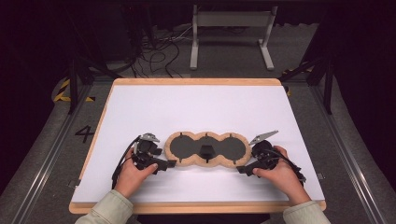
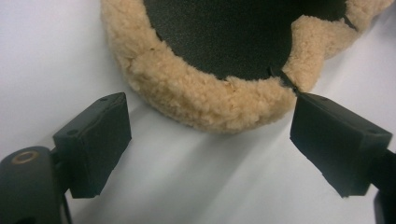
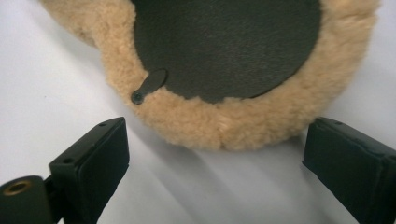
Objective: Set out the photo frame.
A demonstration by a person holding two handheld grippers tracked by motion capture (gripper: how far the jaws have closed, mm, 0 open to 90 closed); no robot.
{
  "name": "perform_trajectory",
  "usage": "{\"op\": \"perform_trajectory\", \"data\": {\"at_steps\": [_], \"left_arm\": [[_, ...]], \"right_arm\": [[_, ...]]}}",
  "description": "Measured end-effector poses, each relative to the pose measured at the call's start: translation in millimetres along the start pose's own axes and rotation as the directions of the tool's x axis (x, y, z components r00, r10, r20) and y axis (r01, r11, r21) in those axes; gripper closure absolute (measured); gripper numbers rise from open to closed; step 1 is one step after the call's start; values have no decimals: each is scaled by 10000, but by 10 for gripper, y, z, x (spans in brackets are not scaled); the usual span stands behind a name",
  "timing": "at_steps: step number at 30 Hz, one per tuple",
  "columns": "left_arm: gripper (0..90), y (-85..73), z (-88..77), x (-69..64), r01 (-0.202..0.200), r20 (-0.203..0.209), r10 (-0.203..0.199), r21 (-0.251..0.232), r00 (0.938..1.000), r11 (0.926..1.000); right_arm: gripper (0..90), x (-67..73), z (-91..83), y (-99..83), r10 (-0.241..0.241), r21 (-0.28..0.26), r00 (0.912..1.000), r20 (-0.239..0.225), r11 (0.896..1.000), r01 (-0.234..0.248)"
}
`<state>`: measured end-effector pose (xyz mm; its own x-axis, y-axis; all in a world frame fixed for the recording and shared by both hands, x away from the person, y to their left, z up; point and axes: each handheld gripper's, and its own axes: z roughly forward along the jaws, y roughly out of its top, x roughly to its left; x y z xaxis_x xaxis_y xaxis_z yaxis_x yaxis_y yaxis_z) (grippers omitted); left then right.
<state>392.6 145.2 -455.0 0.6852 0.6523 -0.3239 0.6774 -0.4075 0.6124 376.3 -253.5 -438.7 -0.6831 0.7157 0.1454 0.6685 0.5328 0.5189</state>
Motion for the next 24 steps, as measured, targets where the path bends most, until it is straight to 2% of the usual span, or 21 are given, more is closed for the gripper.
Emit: {"op": "perform_trajectory", "data": {"at_steps": [5,8,9,11,14,16,17,18,19,20,24], "left_arm": [[121,23,39,-27,77,398,-78,19,9992,10000],[88,33,58,-69,5,267,-10,179,9996,9998],[87,36,60,-65,-45,253,42,141,9997,9999],[88,32,58,-66,98,342,-102,140,9994,9999],[87,39,59,-57,7,295,-10,111,9996,9999],[80,40,64,-62,23,311,-26,98,9995,9999],[77,39,65,-71,90,378,-94,116,9992,9999],[73,40,65,-70,93,391,-98,117,9992,9999],[72,39,63,-68,162,383,-166,97,9991,9998],[72,42,66,-60,66,357,-67,24,9993,10000],[86,41,61,-74,131,292,-134,109,9995,9999]], "right_arm": [[64,27,24,2,-142,-16,9998,133,9999,143],[61,36,33,-20,-294,-149,9994,173,9994,297],[62,32,31,-27,-307,-194,9994,156,9993,310],[79,25,27,-39,-209,-319,9996,167,9993,215],[81,23,27,-57,-390,-388,9990,215,9985,398],[71,30,28,-58,-594,-291,9979,248,9978,601],[55,36,33,-49,-552,-236,9982,230,9982,558],[50,50,40,-21,-461,-45,9986,243,9989,462],[51,62,45,0,-512,134,9981,344,9986,507],[50,82,53,30,-671,451,9965,492,9969,648],[51,77,46,42,-511,487,9978,415,9976,491]]}}
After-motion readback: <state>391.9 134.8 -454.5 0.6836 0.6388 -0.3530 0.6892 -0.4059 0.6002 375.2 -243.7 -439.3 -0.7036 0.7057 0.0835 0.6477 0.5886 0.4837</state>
